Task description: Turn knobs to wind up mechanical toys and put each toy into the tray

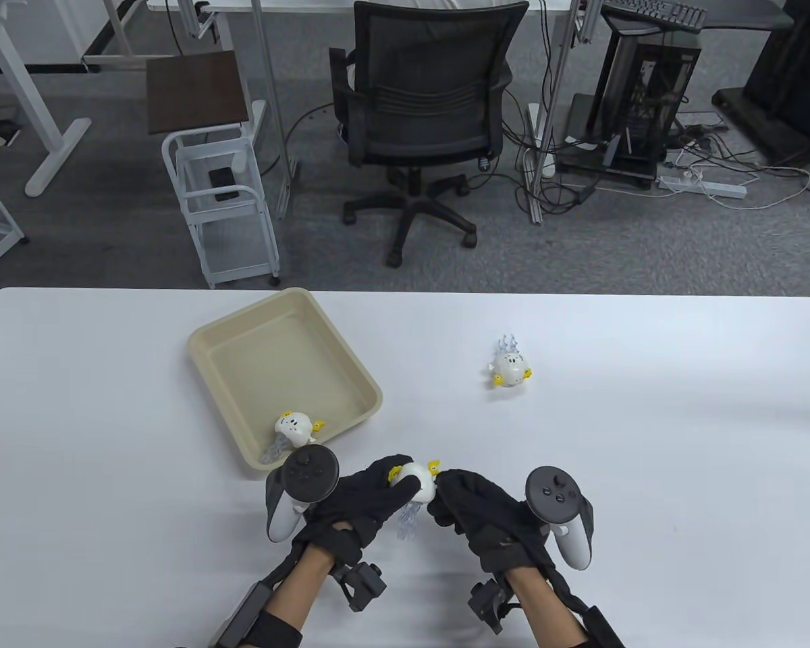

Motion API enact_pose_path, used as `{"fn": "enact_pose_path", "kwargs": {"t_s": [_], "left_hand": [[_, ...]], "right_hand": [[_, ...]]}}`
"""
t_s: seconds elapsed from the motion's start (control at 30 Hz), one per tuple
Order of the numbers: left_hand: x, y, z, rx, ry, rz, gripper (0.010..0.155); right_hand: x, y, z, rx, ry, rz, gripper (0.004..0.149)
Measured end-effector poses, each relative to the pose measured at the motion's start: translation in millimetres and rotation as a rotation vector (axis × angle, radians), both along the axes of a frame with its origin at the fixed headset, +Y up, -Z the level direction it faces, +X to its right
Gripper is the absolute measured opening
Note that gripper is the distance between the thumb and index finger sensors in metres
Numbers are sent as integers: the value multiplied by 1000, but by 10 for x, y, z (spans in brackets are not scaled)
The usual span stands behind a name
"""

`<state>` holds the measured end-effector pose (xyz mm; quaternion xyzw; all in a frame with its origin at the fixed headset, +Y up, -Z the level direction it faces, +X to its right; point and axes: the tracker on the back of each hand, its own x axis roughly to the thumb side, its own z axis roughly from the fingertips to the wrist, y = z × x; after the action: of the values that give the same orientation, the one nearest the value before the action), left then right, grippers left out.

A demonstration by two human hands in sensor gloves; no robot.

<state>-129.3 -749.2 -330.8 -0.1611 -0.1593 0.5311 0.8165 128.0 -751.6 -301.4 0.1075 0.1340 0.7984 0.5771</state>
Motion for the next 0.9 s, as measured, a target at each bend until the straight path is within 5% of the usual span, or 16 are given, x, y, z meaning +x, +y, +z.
{"fn": "enact_pose_path", "kwargs": {"t_s": [0.13,0.23,0.4,0.5,0.9], "left_hand": [[2,-68,-21,-91,-27,45,82],[23,-37,-8,-39,-61,32,79],[90,64,-3,55,-132,40,76],[81,55,17,95,-120,10,76],[-23,-131,-36,-110,-21,54,79]], "right_hand": [[11,35,-1,62,11,73,44],[14,52,4,68,-24,102,40],[37,-169,-15,-245,-76,-217,40],[41,-195,-24,-264,-70,-224,41],[-31,1,15,45,15,99,49]]}}
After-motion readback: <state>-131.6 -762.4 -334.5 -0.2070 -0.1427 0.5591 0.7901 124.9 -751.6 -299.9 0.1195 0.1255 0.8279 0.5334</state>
